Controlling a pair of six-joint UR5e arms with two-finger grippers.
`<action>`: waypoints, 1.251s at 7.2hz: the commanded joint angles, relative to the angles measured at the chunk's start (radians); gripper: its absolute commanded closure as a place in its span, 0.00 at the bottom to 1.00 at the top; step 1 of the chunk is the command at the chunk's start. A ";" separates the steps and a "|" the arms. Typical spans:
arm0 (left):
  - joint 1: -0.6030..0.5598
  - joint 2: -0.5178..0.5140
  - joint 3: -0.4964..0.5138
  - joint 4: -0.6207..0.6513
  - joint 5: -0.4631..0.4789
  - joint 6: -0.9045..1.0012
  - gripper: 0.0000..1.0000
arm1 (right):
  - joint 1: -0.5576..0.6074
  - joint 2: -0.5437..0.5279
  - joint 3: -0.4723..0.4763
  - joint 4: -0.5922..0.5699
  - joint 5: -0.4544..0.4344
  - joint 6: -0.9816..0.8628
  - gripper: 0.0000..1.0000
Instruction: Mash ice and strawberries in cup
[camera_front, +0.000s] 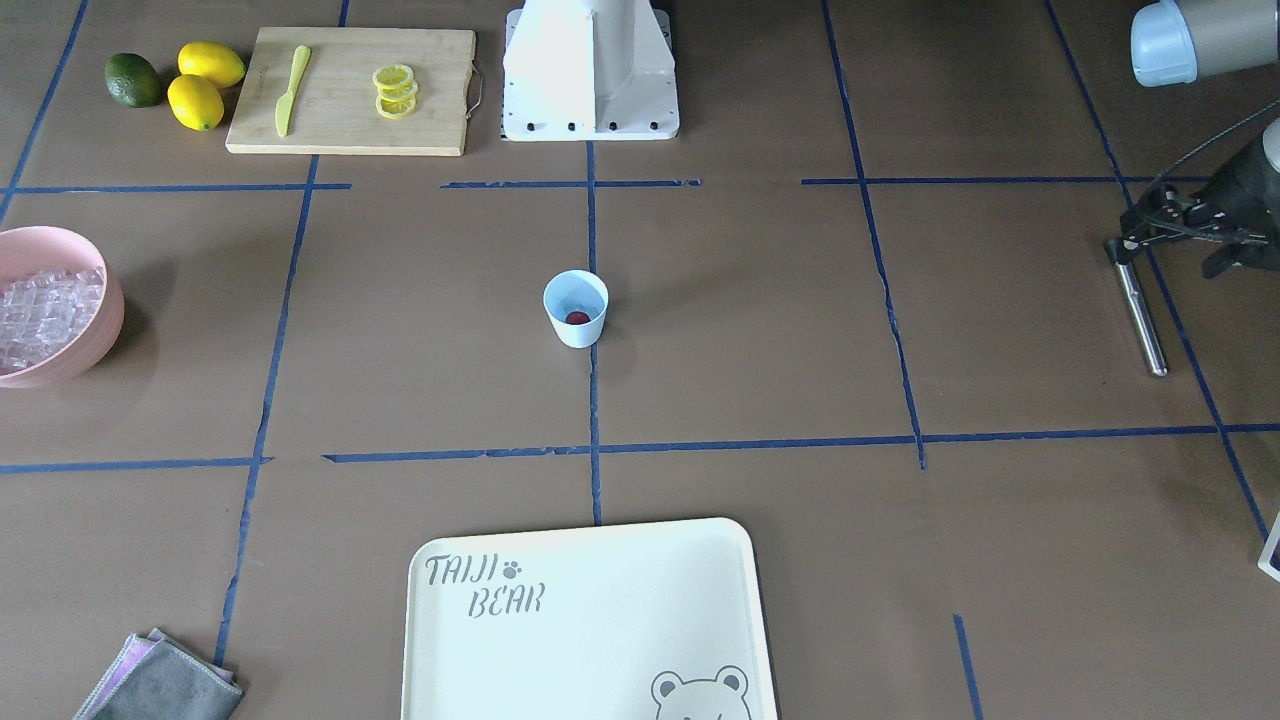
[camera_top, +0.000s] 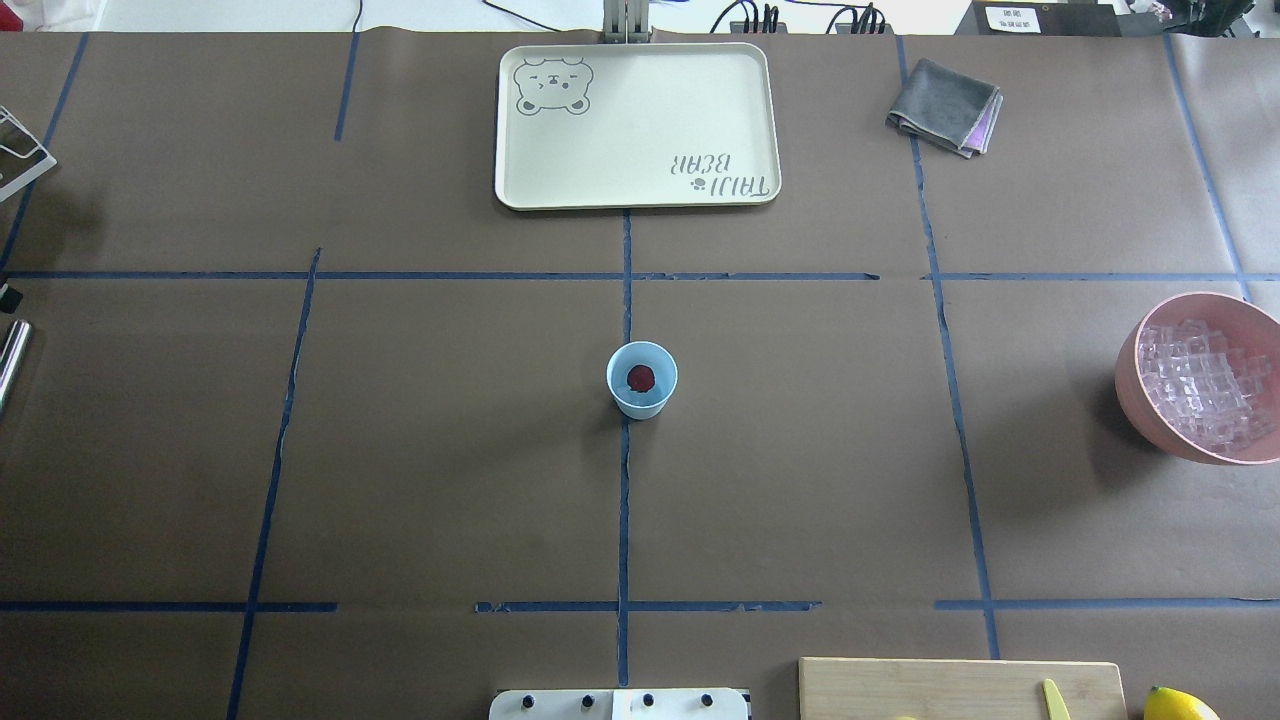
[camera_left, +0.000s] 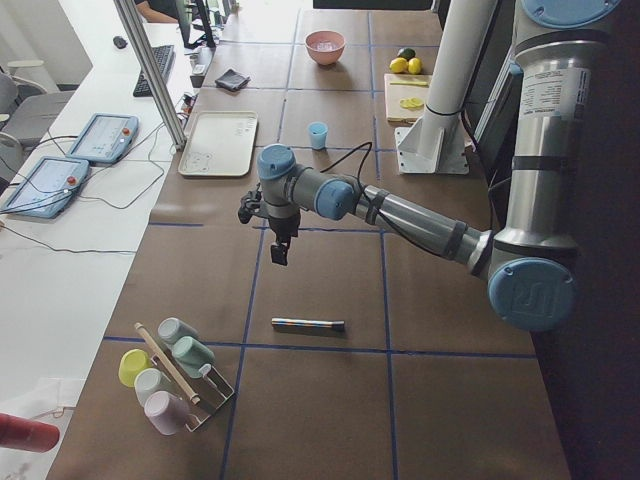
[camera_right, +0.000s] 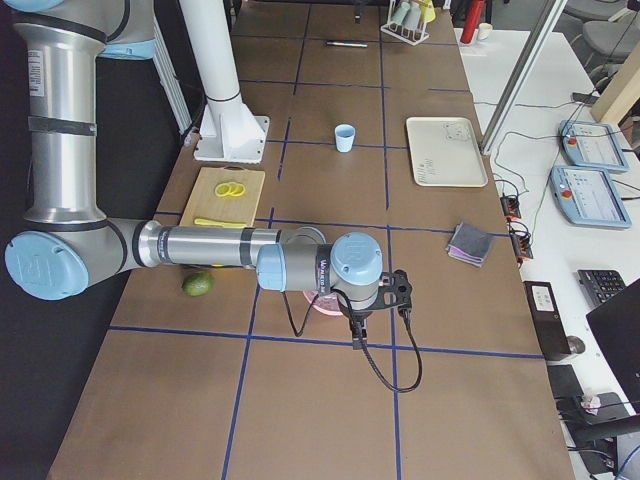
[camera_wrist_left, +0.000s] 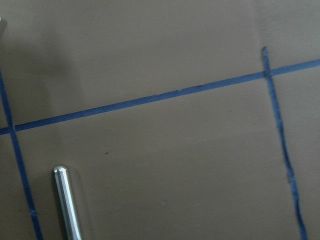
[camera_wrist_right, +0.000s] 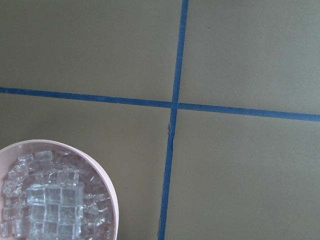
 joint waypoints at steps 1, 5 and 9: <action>-0.005 0.051 0.162 -0.313 -0.002 -0.145 0.00 | -0.001 0.000 0.002 0.001 -0.001 0.000 0.01; 0.037 0.037 0.457 -0.698 0.119 -0.367 0.00 | -0.001 0.008 -0.002 0.001 -0.002 0.000 0.01; 0.148 0.033 0.554 -0.883 0.142 -0.534 0.00 | -0.001 0.009 -0.004 0.001 -0.002 -0.002 0.01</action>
